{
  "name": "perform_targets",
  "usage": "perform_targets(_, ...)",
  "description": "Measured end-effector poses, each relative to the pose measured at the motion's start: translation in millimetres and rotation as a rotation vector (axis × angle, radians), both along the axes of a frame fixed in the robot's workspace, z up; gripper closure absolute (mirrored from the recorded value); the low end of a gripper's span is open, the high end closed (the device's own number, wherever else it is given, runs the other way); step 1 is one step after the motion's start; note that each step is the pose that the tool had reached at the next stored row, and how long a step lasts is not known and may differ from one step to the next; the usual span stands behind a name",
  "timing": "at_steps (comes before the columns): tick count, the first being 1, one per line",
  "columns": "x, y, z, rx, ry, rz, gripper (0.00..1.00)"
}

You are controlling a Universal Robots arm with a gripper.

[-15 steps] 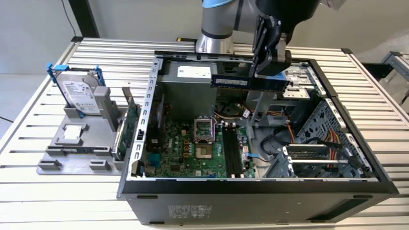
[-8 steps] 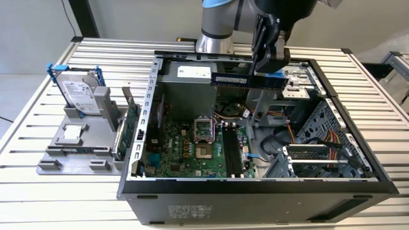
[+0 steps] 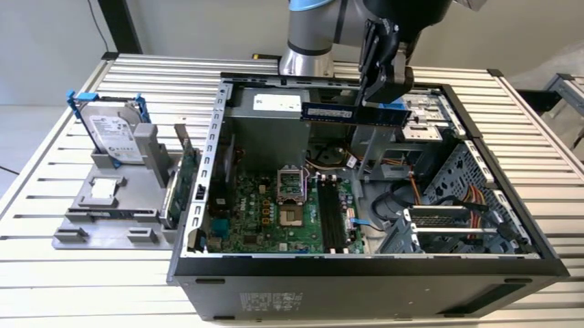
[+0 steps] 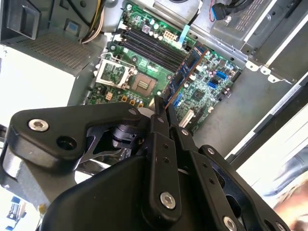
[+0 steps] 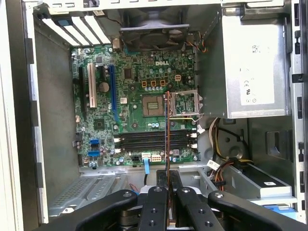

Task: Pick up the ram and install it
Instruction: 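Insert the ram into the slot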

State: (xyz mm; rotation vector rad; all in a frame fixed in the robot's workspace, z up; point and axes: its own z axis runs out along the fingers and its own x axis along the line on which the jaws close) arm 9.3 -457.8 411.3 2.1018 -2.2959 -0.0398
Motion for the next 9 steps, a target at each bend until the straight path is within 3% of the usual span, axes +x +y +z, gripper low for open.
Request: perform_targets(9,0.0,0.0,0.0,0.0,0.0,0.0,1.0)
